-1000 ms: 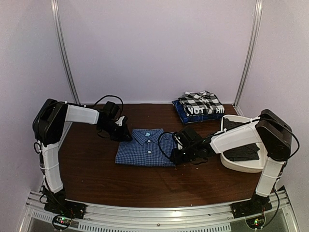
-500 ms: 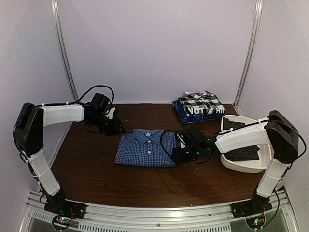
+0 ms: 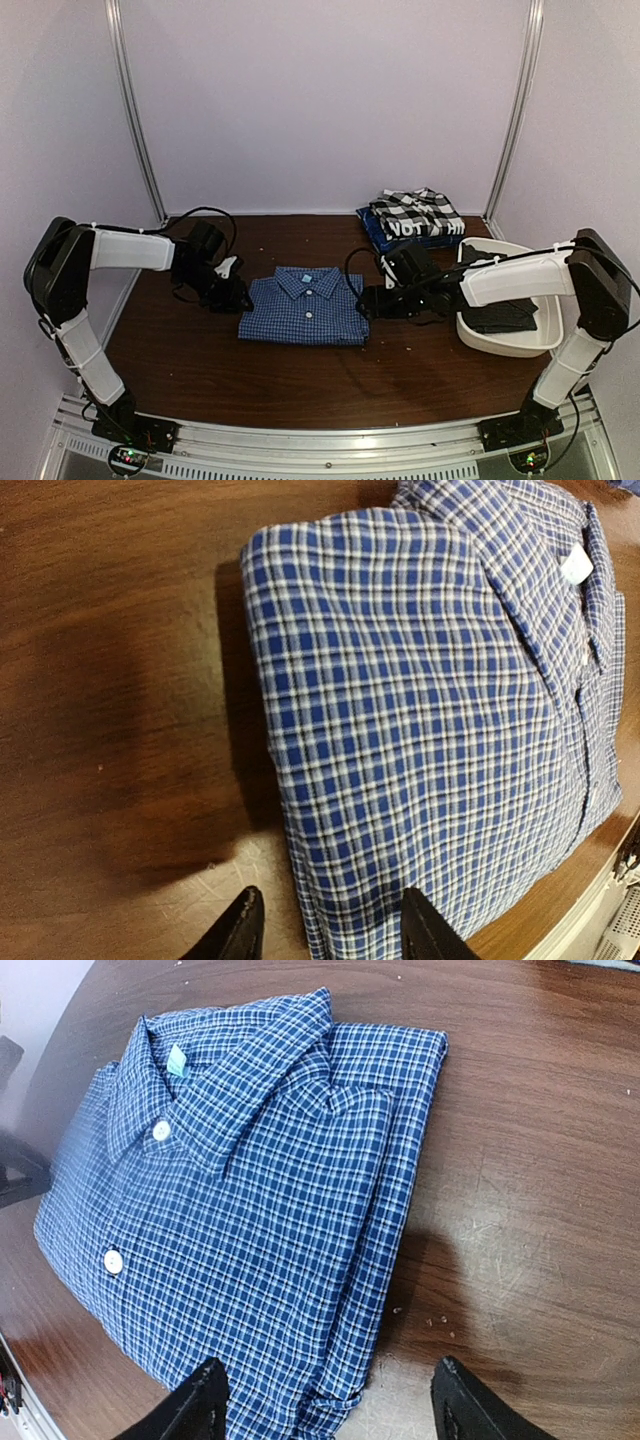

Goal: Fold and stack the long sleeve shirts
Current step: Move the square-folded shirt to the center of the board.

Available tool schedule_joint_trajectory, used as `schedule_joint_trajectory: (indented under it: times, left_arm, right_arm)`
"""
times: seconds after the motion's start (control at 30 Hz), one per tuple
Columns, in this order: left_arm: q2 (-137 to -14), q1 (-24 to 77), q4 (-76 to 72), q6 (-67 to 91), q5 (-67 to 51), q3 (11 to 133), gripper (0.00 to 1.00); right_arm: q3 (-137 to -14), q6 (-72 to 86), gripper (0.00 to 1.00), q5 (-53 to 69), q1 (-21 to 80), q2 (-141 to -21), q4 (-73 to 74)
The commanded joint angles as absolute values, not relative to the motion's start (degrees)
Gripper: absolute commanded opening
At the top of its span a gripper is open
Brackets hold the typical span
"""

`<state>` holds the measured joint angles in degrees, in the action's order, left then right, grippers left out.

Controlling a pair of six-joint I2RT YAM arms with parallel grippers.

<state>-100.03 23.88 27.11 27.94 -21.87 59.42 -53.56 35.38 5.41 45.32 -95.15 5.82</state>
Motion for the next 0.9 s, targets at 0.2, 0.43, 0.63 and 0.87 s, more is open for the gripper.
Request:
schedule_joint_trajectory:
  times: [0.2,0.43,0.63,0.87]
  left_arm:
    - [-99.9,27.3,23.8,29.1,-23.8,55.1,0.47]
    - [-101.1,28.7,23.0,31.9,-24.0,54.6,0.4]
    - [-102.6,29.5,22.8,34.3,-24.2,55.9,0.28]
    - [-102.2,29.6,23.4,37.3,-24.6,55.3,0.0]
  right_arm:
    - [-53.7,34.7,0.71,7.5,43.1,-92.5,4.2]
    - [-52.8,33.8,0.71,8.0,42.4,-91.8,3.5]
    - [-52.6,33.7,0.71,9.4,42.2,-92.5,2.4]
    - [-51.7,33.6,0.71,9.8,42.0,-93.1,1.4]
